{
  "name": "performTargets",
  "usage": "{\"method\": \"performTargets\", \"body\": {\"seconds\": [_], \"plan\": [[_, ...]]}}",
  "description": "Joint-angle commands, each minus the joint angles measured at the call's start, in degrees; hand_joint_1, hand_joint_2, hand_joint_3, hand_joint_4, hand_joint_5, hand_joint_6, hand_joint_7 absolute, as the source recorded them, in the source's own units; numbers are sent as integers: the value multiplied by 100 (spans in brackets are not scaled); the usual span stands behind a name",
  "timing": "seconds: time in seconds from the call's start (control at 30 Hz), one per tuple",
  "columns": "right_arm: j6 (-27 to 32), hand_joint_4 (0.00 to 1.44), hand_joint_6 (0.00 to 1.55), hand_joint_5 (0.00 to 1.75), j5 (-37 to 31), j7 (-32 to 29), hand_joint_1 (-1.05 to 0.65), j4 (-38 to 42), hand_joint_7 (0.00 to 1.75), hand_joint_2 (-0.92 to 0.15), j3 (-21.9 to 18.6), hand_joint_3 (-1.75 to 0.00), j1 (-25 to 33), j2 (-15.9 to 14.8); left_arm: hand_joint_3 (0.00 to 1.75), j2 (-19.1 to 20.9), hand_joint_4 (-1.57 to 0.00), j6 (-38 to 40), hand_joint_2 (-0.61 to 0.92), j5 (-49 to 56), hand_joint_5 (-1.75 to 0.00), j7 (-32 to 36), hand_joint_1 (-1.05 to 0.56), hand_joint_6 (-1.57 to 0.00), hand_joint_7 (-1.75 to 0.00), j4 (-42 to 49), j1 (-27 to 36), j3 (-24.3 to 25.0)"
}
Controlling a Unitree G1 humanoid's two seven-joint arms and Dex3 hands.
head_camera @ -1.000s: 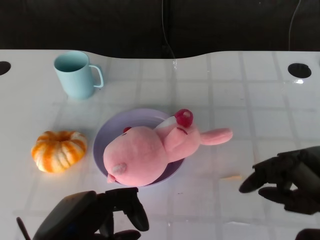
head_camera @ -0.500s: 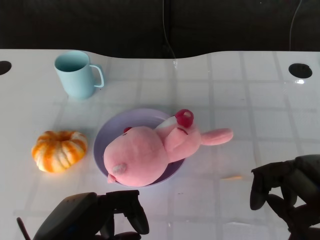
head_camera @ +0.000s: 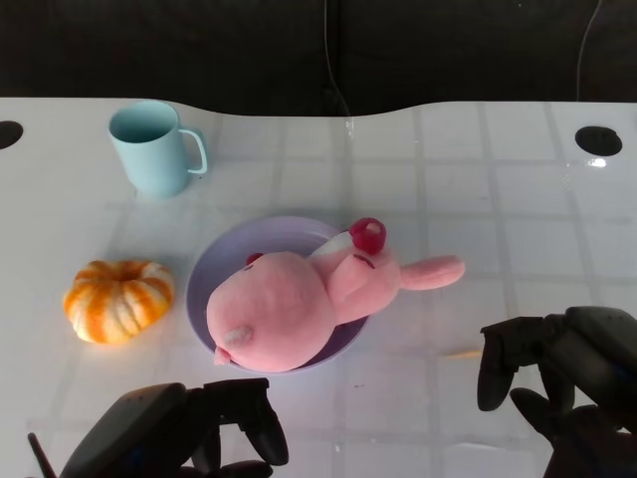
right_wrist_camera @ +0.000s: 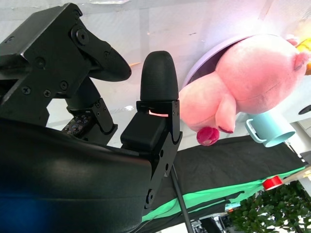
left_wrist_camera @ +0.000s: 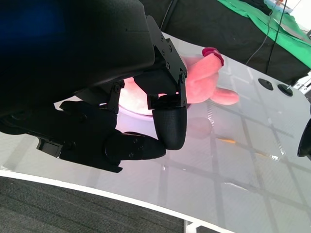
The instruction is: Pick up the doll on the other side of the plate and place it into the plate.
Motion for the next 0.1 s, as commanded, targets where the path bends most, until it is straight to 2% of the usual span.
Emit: {"method": "performTargets", "body": {"seconds": [0.03, 0.1], "plan": [[37, 89, 90, 171, 61, 16, -3, 5, 122, -30, 28, -129, -17, -13, 33, 55, -60, -84, 92, 10, -164, 89, -29, -64, -120, 50, 13, 28], [-24, 89, 90, 171, 53, -22, -2, 39, 122, -30, 30, -129, -30, -28, 33, 59, -61, -88, 92, 35, -163, 86, -30, -64, -120, 67, -2, 26]]}}
